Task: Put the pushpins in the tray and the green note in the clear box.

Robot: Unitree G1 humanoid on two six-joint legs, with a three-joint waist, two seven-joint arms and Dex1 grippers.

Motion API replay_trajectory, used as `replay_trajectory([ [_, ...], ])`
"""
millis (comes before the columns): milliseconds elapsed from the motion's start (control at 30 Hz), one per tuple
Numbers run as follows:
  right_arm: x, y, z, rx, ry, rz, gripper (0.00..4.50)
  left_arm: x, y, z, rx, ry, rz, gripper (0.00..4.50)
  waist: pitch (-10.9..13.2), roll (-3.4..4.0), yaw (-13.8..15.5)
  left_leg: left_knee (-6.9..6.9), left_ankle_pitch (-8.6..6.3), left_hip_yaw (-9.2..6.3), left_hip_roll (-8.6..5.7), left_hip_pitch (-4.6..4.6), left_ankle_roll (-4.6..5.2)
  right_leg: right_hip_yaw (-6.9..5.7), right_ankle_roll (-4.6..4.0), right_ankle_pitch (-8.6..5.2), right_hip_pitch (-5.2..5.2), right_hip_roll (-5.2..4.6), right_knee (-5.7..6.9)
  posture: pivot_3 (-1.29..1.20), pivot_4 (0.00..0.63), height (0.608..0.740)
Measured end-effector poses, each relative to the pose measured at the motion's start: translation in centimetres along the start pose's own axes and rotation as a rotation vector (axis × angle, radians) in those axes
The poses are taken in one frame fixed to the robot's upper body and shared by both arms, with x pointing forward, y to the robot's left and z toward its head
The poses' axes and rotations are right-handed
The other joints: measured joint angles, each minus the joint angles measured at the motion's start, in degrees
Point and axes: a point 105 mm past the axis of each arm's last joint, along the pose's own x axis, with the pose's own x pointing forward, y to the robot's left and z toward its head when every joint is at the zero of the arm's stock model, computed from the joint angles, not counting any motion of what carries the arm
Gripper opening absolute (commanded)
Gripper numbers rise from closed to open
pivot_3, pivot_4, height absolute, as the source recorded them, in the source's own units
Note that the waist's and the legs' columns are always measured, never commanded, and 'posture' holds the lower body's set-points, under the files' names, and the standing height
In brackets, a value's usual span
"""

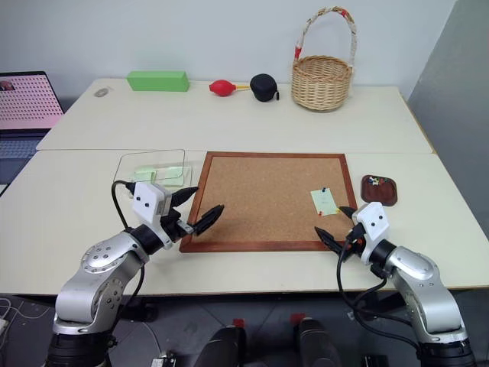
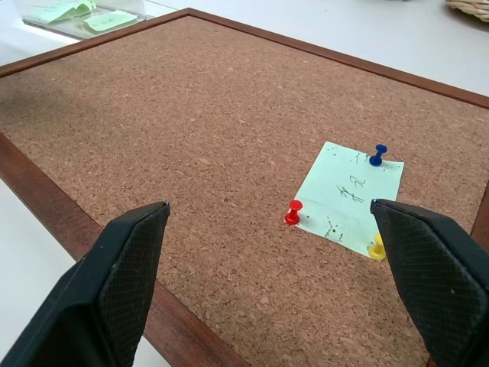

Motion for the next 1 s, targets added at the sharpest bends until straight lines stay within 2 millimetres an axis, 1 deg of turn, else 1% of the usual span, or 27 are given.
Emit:
replay_trajectory([
  [267, 0.0, 0.1, 0.0, 0.003, -0.002, 0.001, 4.48, 0.0, 0.2, 0.3, 0.009, 0.008, -0.004, 4.5, 0.0, 0.0, 0.0, 0.0, 0.0, 0.0, 0.0, -0.01, 0.0, 0.0, -0.07, -0.04, 0.0, 0.0, -0.02, 0.0, 0.15, 0.74],
  [467, 0.1, 0.1, 0.0, 0.004, -0.003, 0.004, 4.48, 0.4, -0.2, 0.6, -0.059, 0.025, -0.043, 4.5, 0.0, 0.0, 0.0, -0.01, -0.01, 0.0, 0.01, -0.01, 0.0, -0.01, -0.09, -0.05, 0.0, 0.0, -0.02, 0.0, 0.15, 0.74],
  [600, 0.1, 0.3, -0.1, 0.006, -0.003, 0.009, 4.48, 0.2, -0.4, 0.5, -0.074, 0.055, -0.084, 4.5, 0.0, 0.0, 0.0, -0.02, -0.01, -0.01, 0.01, -0.01, 0.0, -0.01, -0.11, -0.06, 0.0, 0.0, -0.02, 0.0, 0.15, 0.74],
  [700, 0.1, 0.3, -0.1, 0.006, -0.004, 0.009, 4.48, 0.3, -0.7, 1.1, -0.06, 0.052, -0.125, 4.5, 0.0, 0.0, 0.0, -0.01, -0.01, -0.01, 0.0, -0.01, 0.0, -0.02, -0.11, -0.06, 0.0, 0.0, -0.03, 0.0, 0.15, 0.74],
  [800, 0.0, 0.3, -0.2, 0.007, -0.003, 0.01, 4.48, 0.6, -1.1, 2.4, -0.046, 0.03, -0.176, 4.5, 0.0, 0.0, 0.0, -0.02, -0.01, -0.01, 0.01, -0.02, 0.0, -0.03, -0.11, -0.07, -0.01, 0.0, -0.03, 0.0, 0.15, 0.74],
  [933, 0.0, 0.4, -0.2, 0.006, -0.005, 0.011, 4.5, 1.2, -1.3, 4.4, 0.009, 0.014, -0.244, 3.86, 0.0, 0.0, 0.0, -0.02, -0.01, 0.0, 0.0, -0.01, 0.0, -0.02, -0.11, -0.07, 0.0, 0.01, -0.03, 0.0, 0.15, 0.74],
  [1000, 0.0, 0.3, -0.2, 0.004, -0.008, 0.01, 4.5, 1.7, -1.5, 4.8, 0.016, 0.011, -0.279, 3.52, 0.0, 0.0, 0.0, -0.02, -0.01, 0.01, 0.0, -0.01, 0.0, -0.01, -0.11, -0.07, 0.0, 0.01, -0.03, 0.0, 0.15, 0.74],
])
